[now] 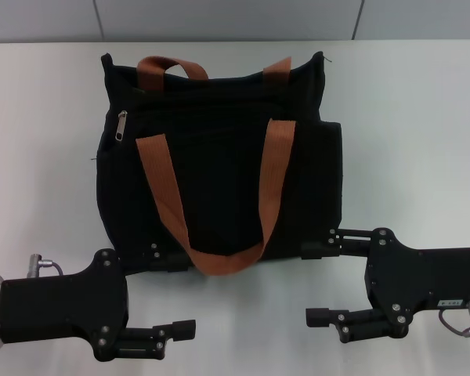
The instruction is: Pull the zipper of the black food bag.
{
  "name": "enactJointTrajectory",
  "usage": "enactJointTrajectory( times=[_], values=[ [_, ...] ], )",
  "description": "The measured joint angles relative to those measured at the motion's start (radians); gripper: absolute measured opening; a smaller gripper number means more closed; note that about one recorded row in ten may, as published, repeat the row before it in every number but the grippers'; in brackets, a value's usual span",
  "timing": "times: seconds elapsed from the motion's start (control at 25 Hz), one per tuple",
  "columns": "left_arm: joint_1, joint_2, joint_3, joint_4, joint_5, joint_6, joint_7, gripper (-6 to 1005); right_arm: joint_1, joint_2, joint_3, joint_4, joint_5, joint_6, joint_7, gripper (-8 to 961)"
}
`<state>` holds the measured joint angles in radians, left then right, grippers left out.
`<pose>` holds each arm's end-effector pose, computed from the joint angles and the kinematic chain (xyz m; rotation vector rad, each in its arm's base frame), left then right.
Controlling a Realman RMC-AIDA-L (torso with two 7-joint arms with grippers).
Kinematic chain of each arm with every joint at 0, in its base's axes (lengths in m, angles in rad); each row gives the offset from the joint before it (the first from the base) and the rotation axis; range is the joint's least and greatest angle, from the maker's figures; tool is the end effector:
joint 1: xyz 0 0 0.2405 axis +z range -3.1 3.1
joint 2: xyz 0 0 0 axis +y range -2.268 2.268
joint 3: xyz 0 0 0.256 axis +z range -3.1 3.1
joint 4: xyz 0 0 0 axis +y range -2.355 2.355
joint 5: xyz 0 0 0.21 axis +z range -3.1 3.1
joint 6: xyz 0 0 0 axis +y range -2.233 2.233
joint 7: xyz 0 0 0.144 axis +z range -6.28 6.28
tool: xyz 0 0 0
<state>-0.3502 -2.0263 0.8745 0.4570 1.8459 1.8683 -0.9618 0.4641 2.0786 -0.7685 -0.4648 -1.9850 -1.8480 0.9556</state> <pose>-0.2858 0.2279 -0.0136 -2.9073 -0.3204 -1.0333 0.2596 0.2526 -0.0306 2.9670 -0.2063 -1.0061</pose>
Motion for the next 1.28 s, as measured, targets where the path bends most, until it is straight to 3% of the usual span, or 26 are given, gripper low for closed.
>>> enactJointTrajectory(
  times=[0.6,0.92,0.96,1.08,1.12,1.28],
  values=[
    [0.002,0.0,-0.009,0.0,-0.006,0.004,-0.001,807,0.001,0.0,0.0,0.0,0.0,0.003,0.0,782],
    [-0.032,-0.041,-0.189,-0.011,-0.024,0.113,0.087,790,0.003,0.0,0.0,0.0,0.0,0.018,0.0,781],
    [-0.056,-0.044,-0.225,-0.06,-0.11,0.14,0.132,788,0.003,0.0,0.0,0.0,0.0,0.019,0.0,781],
    [-0.063,-0.043,-0.229,-0.085,-0.182,0.143,0.145,782,0.002,0.0,0.003,0.0,0.0,0.021,0.0,781],
    [-0.064,-0.042,-0.231,-0.1,-0.32,0.141,0.151,780,0.001,0.0,0.004,0.0,0.0,0.021,0.0,781],
    [-0.057,-0.032,-0.244,-0.099,-0.439,0.1,0.139,772,-0.001,-0.001,0.008,0.0,0.0,0.02,0.0,780]
  ],
)
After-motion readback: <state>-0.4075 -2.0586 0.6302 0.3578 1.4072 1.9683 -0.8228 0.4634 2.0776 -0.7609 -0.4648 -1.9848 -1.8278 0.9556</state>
